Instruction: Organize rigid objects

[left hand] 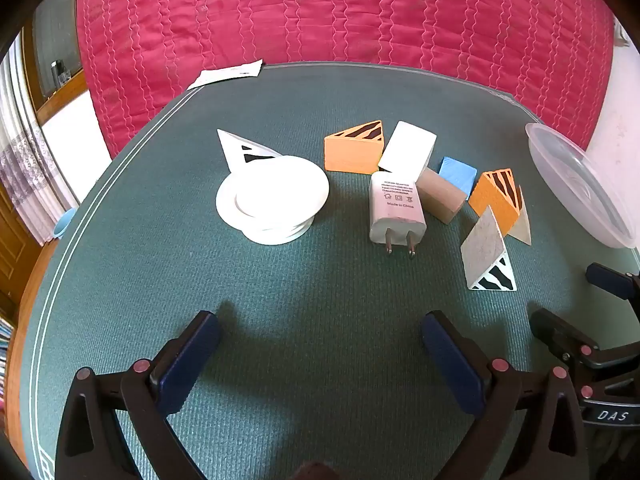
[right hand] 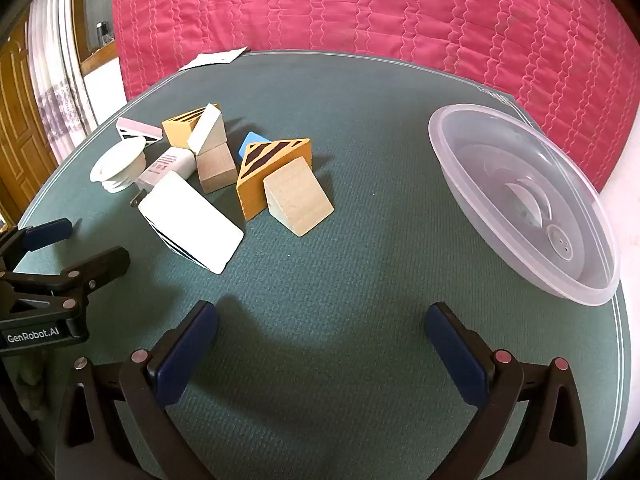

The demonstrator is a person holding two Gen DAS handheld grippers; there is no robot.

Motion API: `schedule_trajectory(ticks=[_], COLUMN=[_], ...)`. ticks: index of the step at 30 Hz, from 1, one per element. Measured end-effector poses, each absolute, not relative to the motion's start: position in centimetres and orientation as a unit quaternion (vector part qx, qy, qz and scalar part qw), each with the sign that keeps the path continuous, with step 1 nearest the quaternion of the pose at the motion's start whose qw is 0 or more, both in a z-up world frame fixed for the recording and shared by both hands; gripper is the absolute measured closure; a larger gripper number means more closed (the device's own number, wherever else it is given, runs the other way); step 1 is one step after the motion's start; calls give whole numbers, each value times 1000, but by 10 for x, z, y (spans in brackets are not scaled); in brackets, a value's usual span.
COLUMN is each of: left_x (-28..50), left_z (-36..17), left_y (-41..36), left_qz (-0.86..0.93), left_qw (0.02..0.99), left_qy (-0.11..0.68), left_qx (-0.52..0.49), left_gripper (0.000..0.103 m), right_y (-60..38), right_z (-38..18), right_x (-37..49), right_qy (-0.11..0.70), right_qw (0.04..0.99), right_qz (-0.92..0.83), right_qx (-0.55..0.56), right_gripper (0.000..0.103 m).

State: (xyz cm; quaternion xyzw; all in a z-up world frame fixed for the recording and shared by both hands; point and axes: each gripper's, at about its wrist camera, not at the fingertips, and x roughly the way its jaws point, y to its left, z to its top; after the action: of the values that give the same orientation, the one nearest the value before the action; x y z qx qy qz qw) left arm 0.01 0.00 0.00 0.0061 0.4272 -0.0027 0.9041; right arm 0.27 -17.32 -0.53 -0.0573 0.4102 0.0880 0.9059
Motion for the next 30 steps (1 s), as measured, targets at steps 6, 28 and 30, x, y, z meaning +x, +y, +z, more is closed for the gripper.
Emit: schedule_trajectory(ticks=[6, 28, 30], left_x=[0, 0, 0], left_z=[0, 1, 0], left_y=[0, 3, 3], left_qz=[-2, -4, -5], left_qw=[904, 903, 902], left_qy=[427, 430, 431], left_qx=[7, 7, 9], left_gripper=[0, 0, 0], right_y=[-174, -179, -177], right_z=[-5, -6, -5], right_x=[3, 2, 0], right_qy=[410, 409, 409], right_qw=[906, 903, 903], right_qz=[88, 113, 113], right_qx=[-57, -67, -67], right_gripper=[0, 0, 0])
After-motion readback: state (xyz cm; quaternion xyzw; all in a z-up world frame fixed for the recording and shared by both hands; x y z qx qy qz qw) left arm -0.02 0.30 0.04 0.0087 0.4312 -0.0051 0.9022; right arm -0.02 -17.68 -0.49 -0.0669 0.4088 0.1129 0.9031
